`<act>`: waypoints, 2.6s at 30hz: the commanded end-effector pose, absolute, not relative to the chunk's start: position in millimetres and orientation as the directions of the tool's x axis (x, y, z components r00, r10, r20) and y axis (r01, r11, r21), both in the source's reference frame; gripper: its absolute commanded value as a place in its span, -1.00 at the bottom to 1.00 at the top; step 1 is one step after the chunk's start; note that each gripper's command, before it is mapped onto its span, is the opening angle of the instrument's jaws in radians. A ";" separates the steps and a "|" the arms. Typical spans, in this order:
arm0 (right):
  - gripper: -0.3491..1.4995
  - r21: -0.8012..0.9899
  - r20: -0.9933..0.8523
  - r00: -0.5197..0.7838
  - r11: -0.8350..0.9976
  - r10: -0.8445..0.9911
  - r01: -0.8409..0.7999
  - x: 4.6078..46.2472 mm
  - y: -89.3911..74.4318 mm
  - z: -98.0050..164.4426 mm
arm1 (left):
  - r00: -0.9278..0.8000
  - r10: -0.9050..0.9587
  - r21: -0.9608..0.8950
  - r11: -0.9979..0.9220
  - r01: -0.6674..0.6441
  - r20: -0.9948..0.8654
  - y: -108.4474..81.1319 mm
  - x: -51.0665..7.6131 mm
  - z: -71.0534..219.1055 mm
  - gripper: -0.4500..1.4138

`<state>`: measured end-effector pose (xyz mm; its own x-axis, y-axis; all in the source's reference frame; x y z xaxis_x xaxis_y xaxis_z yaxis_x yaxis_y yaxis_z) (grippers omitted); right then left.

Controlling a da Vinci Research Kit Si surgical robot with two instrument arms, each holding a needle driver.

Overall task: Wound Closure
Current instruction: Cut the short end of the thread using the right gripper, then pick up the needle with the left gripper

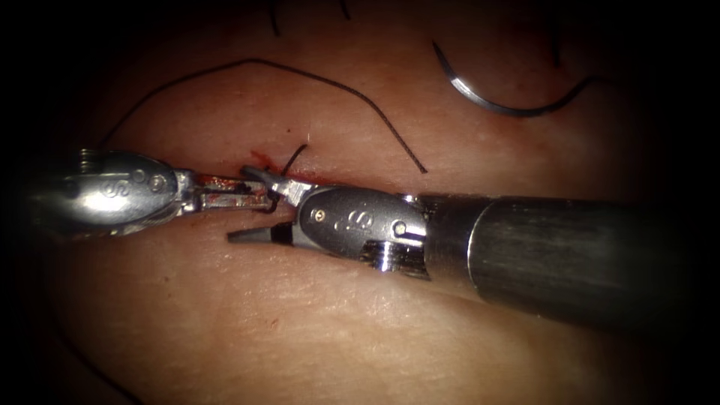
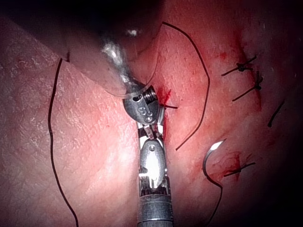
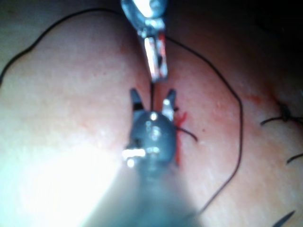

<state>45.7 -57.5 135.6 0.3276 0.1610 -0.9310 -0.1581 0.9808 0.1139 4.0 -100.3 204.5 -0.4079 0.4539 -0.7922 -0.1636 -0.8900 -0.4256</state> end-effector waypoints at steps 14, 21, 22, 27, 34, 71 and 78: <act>0.78 0.109 -0.939 0.310 0.985 0.146 -0.136 50.2 -57.7 137.3 | -0.396 0.459 -0.428 -0.888 -0.169 -0.795 -100.6 3.4 205.1 -1.00; 0.22 0.108 -0.943 0.303 0.987 0.139 -0.117 51.0 -57.9 137.5 | -0.397 0.459 -0.428 -0.888 -0.171 -0.795 -100.8 3.3 205.0 -1.00; 0.22 0.108 -0.943 0.303 0.987 0.139 -0.117 51.0 -57.9 137.5 | -0.397 0.459 -0.428 -0.888 -0.171 -0.795 -100.8 3.3 205.0 -1.00; -1.00 0.122 -0.932 0.335 0.990 0.139 -0.071 50.4 -58.0 137.7 | -0.397 0.459 -0.426 -0.888 -0.173 -0.795 -101.0 3.3 205.0 -1.00; -0.58 0.132 -0.929 0.341 0.989 0.147 -0.065 49.0 -58.3 136.8 | -0.399 0.457 -0.427 -0.889 -0.167 -0.795 -100.9 4.5 204.9 -1.00; 0.67 0.194 -0.904 0.365 0.974 0.223 -0.117 38.8 -57.7 131.6 | -0.489 0.445 -0.266 -0.880 -0.393 -0.750 -87.6 13.2 221.8 -1.00; 0.67 0.192 -0.904 0.366 0.974 0.223 -0.118 39.0 -57.8 131.7 | -0.520 0.448 -0.265 -0.882 -0.390 -0.727 -88.1 11.7 226.7 -1.00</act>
<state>38.4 -57.7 131.2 0.3675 0.2234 -0.9028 -0.1200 0.9740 0.1921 12.1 -87.7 226.5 -0.5228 0.4461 -0.7264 -0.3905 -0.8828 -0.2611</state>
